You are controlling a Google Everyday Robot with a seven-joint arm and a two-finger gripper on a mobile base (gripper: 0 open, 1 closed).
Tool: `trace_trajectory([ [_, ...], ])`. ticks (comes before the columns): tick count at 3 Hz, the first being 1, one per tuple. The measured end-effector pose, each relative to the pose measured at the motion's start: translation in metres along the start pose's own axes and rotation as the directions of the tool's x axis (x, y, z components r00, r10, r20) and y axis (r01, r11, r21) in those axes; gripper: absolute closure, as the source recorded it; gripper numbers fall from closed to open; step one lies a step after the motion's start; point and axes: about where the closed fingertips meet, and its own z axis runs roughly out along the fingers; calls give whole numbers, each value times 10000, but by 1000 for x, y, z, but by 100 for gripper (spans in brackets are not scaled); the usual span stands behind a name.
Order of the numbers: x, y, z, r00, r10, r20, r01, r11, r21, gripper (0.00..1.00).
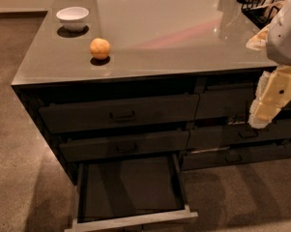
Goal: Place orange into bottom drawer
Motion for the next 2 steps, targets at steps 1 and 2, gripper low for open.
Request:
trace_trajectory([
  [1,0,0,0,10000,-1,1,1,10000,0,0],
  [2,-28,-31,14,9984,-486,287,486,9988,-1,0],
])
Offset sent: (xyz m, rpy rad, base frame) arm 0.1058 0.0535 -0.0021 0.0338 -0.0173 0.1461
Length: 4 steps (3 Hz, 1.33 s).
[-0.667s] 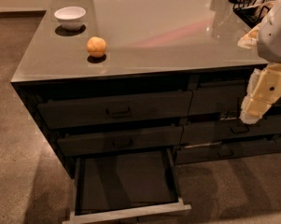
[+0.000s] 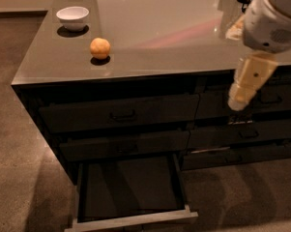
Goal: Place orange into bottom drawer
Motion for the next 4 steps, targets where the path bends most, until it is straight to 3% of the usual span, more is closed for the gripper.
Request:
trace_trajectory([
  [1,-57,-54,24,9930,-916,741,905,9957,182,0],
  [2,-103,-83,51,9745,-1253,1862,1236,9921,207,0],
  [3,-137,-94,71,9321,-570,3576,431,9980,468,0],
  [4,-149,-108,67,9163,-651,3952,230,9936,1103,0],
])
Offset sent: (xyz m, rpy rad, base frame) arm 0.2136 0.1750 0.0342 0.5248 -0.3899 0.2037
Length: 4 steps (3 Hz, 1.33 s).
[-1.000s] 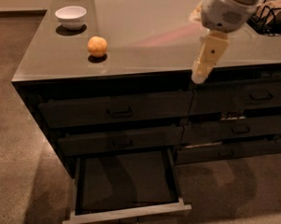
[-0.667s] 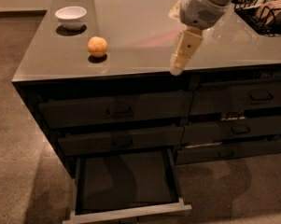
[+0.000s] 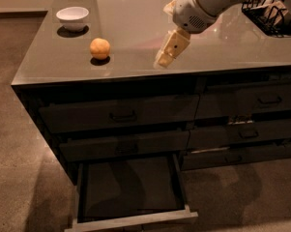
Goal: Place orange into bottom drawer
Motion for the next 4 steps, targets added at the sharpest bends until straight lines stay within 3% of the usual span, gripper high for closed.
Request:
trace_trajectory([
  [1,0,0,0,10000,0,3,0,10000,0,0],
  [2,-23,-10,18,9911,21,1328,-31,10000,74,0],
  [3,-49,-21,66,9583,545,2807,-573,9984,16,0],
  [4,-68,-37,119,9210,1245,3691,-1378,9904,100,0],
])
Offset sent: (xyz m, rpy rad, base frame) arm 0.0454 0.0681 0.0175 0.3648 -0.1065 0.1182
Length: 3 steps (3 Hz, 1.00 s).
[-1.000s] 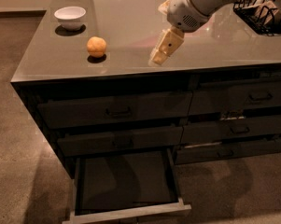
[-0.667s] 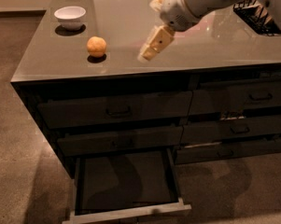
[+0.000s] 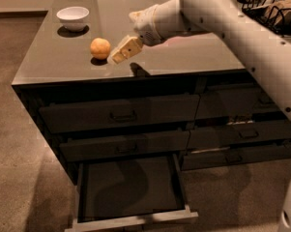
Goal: Place orange into bottom drawer
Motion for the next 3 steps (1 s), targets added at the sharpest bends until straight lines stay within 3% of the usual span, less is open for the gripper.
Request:
trace_trajectory([
  [1,19,-12,33,9974,717,108,-720,9966,389,0],
  [3,18,-11,54,9953,869,417,-881,9957,274,0],
])
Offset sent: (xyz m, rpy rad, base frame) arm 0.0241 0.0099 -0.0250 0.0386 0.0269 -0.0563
